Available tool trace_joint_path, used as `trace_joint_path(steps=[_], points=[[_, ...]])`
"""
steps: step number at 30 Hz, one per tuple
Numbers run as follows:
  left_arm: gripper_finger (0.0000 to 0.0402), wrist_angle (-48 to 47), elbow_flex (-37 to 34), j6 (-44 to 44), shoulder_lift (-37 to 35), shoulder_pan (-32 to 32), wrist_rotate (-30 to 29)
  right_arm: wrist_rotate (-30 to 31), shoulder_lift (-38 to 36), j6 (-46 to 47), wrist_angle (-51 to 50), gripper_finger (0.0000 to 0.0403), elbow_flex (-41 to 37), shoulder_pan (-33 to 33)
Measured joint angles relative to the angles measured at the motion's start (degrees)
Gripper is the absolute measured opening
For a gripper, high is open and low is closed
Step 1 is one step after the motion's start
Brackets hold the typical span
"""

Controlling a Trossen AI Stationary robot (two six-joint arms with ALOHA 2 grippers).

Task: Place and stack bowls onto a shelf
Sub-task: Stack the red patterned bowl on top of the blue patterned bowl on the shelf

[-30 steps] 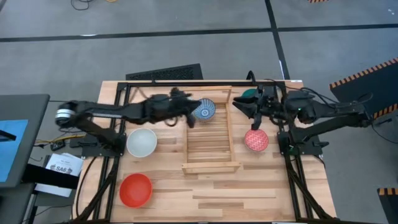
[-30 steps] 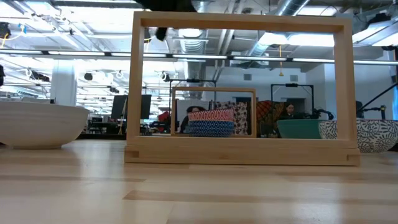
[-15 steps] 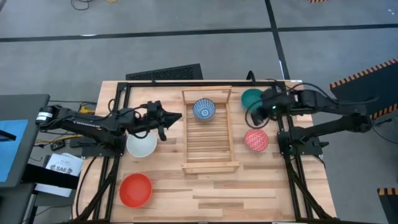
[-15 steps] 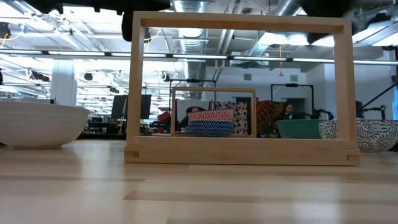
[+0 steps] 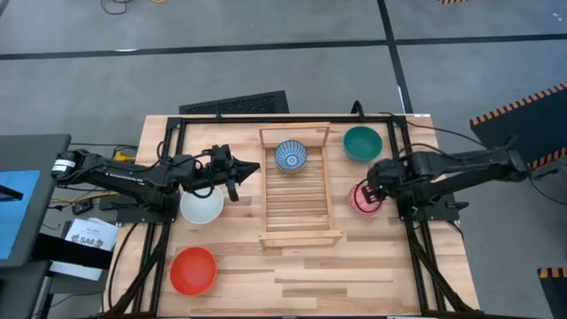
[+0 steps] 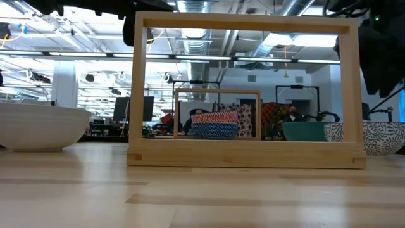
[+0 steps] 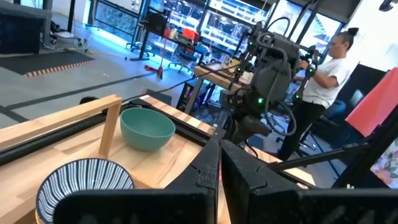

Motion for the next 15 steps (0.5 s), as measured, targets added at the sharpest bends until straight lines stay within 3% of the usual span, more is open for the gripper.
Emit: trace_joint_path(steps=[6, 15], points=[[0.0, 0.02, 0.0, 0.0, 0.0, 0.01, -0.58, -0.68, 1.97, 12.86, -1.27, 0.0207, -1.49, 3.01], [0.0, -0.06, 0.0, 0.22, 0.0, 0.01, -1.54, 1.85, 9.45, 21.43, -3.42, 0.0196, -1.46, 8.64]])
